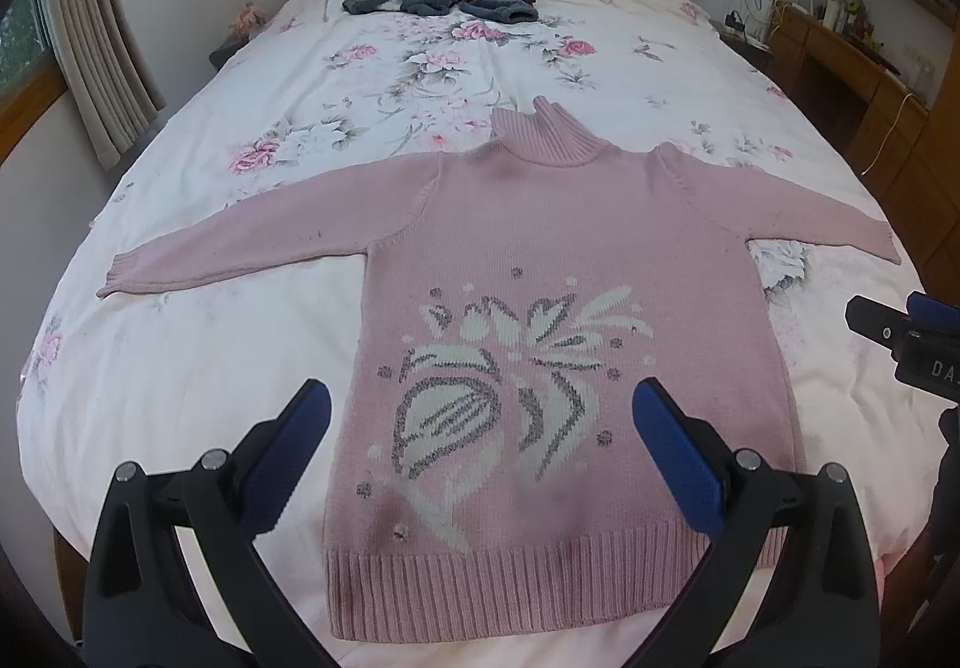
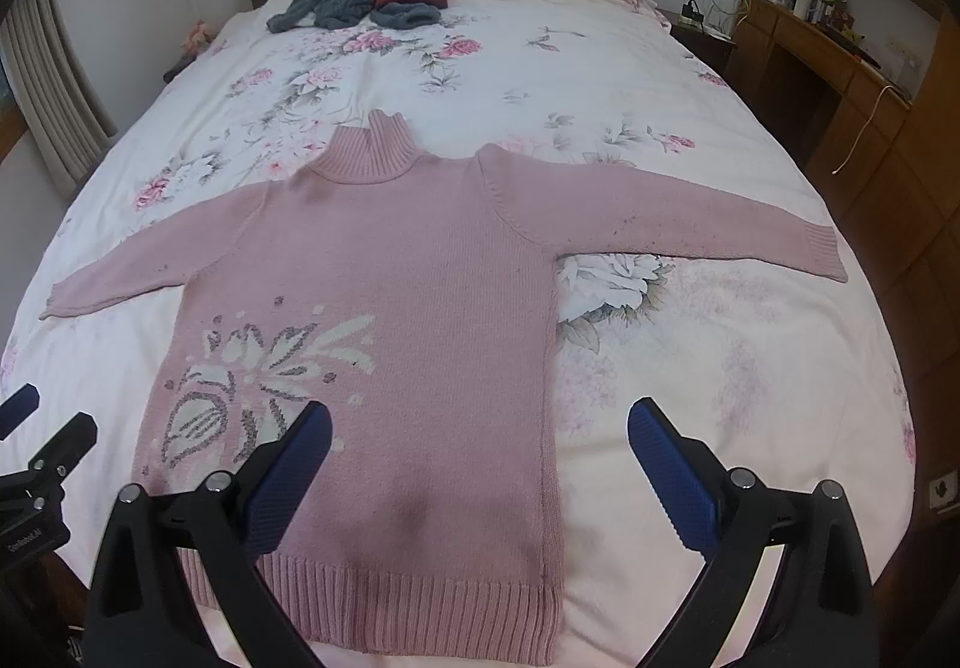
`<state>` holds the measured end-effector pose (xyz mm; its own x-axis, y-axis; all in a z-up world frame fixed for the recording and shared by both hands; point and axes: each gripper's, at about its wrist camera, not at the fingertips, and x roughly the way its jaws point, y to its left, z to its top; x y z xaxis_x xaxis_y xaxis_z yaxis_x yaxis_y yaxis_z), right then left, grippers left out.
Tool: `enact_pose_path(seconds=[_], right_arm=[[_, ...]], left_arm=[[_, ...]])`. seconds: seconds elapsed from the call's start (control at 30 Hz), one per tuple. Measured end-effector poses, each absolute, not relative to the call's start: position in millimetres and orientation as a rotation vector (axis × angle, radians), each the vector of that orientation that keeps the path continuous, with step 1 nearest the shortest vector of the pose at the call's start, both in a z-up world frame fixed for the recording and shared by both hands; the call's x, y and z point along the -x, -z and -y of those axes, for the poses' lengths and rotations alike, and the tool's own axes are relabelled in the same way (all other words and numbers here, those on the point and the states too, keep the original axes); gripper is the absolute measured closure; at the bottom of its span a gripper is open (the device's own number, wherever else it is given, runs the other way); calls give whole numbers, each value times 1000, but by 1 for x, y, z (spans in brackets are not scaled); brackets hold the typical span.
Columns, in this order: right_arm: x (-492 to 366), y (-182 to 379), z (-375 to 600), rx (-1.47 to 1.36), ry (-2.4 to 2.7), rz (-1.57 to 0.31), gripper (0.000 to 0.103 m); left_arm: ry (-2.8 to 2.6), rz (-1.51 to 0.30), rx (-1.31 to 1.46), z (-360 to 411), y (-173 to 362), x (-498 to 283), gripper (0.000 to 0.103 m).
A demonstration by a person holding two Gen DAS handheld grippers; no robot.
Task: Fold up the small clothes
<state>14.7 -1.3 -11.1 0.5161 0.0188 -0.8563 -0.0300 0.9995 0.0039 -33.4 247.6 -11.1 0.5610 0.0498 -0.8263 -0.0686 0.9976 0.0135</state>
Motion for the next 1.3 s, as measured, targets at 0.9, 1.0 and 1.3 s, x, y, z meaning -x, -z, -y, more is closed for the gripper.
enact_pose_path(seconds=[0.9,1.0,1.3], right_arm=[[-17,15,2,19,-24,-1024,4],[-16,14,2,21,-25,-1023,4],[-17,18,4,23,-26,-1019,4]], left_arm=[[-71,-977,10,-250,15,33,3],[-72,-977,10,-250,16,34,3],[-72,-978,9,-250,16,33,3]])
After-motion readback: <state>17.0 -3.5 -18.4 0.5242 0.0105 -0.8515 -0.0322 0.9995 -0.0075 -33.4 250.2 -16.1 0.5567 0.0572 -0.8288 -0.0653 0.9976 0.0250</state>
